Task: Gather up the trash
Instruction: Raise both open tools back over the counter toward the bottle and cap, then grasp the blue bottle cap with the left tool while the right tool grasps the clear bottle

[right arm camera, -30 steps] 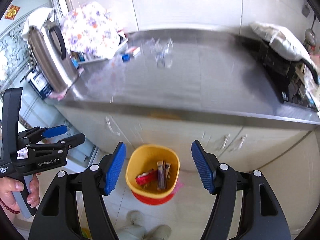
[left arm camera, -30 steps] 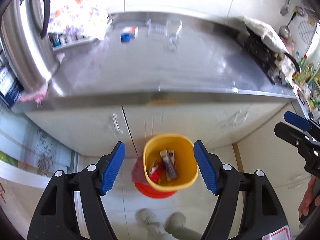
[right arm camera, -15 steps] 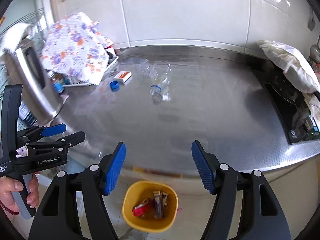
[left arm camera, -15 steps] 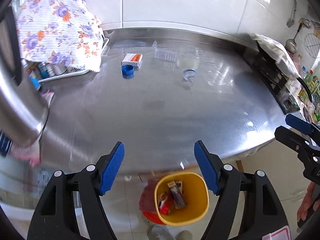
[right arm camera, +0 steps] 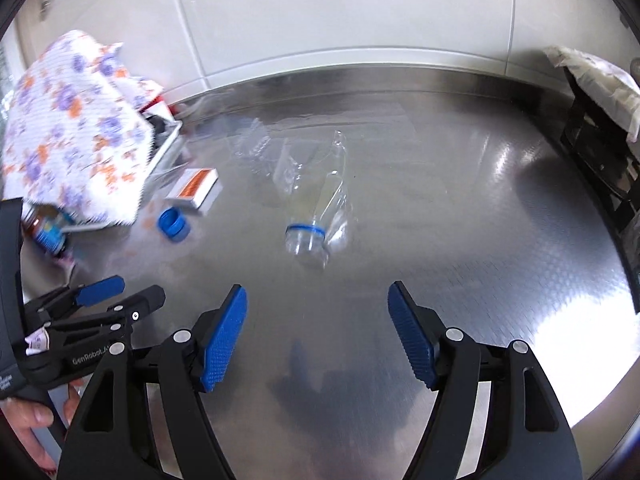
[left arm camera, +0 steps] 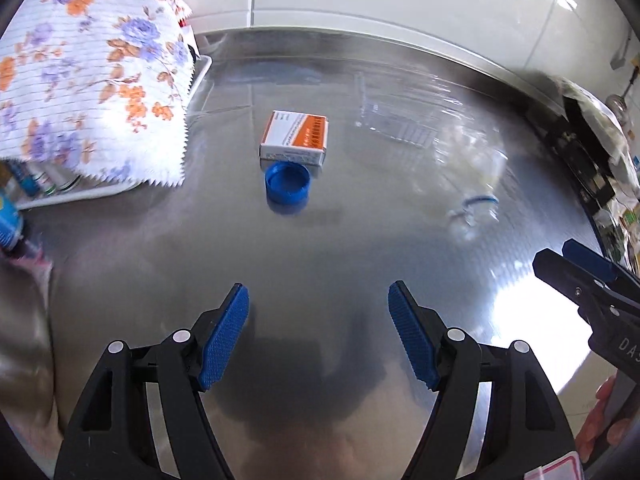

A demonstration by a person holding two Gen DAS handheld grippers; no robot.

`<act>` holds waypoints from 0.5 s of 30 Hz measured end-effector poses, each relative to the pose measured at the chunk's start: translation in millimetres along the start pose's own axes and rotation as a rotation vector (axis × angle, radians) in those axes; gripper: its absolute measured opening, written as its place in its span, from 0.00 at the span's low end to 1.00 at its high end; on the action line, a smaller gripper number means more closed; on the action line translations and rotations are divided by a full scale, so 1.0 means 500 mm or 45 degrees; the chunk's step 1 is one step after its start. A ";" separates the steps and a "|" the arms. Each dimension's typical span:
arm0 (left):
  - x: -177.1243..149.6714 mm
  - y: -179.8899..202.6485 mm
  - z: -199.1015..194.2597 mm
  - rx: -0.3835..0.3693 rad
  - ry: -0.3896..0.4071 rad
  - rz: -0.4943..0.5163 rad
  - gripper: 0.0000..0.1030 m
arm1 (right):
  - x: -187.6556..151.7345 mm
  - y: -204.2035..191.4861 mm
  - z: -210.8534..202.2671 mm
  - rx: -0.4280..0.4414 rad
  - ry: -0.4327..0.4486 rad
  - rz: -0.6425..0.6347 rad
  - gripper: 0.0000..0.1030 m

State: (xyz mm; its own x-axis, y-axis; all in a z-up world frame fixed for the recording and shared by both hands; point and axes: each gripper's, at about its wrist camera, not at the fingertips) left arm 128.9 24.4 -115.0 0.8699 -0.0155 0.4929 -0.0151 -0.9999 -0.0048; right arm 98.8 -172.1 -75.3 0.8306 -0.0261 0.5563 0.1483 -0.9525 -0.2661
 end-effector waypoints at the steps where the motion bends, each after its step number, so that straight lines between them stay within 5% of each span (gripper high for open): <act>1: 0.007 -0.001 0.008 -0.004 -0.003 -0.002 0.70 | 0.004 0.001 0.008 -0.008 0.000 0.007 0.71; 15: 0.092 0.026 0.077 0.035 0.057 0.039 0.72 | 0.075 0.012 0.142 -0.120 -0.057 0.050 0.75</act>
State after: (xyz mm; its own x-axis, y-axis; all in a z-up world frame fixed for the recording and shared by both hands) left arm 187.7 10.6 -125.9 0.8464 -0.0464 0.5306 -0.0272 -0.9987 -0.0439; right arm 169.0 -157.2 -112.1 0.8582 -0.0523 0.5107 0.0656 -0.9754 -0.2102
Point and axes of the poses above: each gripper's, at about its wrist camera, not at the fingertips, and z roughly the way its jaws point, y to its right, x to its top, and after that the axes turned 10 degrees about x, right-handed
